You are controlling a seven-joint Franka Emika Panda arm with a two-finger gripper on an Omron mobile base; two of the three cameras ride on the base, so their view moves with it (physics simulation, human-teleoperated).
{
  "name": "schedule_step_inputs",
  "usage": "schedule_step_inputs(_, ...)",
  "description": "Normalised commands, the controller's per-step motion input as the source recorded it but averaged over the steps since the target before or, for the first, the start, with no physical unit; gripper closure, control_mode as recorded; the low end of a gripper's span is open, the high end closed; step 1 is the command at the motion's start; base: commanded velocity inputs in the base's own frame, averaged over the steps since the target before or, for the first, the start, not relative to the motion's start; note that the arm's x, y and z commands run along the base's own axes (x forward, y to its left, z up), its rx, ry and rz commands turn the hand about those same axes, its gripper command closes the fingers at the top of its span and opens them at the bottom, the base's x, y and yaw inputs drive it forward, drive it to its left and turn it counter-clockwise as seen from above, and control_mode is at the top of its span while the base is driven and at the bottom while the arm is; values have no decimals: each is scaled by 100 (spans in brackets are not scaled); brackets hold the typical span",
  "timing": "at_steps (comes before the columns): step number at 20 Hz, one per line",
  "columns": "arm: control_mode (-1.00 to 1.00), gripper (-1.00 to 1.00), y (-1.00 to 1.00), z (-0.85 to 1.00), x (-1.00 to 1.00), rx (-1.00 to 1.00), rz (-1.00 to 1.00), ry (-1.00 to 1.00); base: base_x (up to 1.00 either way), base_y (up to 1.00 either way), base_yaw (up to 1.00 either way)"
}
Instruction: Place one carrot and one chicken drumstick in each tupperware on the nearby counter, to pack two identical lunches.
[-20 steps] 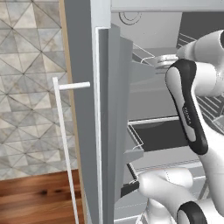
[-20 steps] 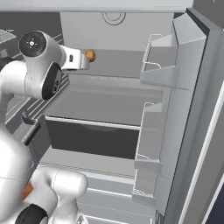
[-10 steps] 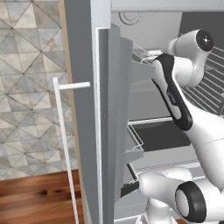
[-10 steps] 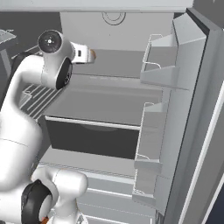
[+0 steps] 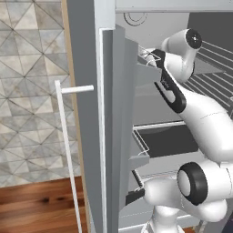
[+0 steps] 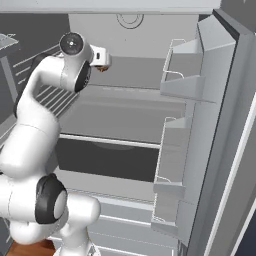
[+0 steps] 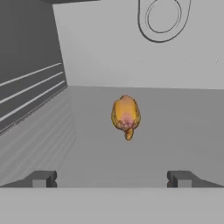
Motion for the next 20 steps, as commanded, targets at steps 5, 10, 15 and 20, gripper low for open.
schedule_step_inputs(5,-100,-100,6,-8,65,0,1,0,0,0,0)
schedule_step_inputs(10,-100,-100,4,-9,63,0,0,3,0,0,0)
schedule_step_inputs(15,-100,-100,6,-10,56,0,0,8,0,0,0)
schedule_step_inputs(20,-100,-100,5,-9,63,0,0,8,0,0,0)
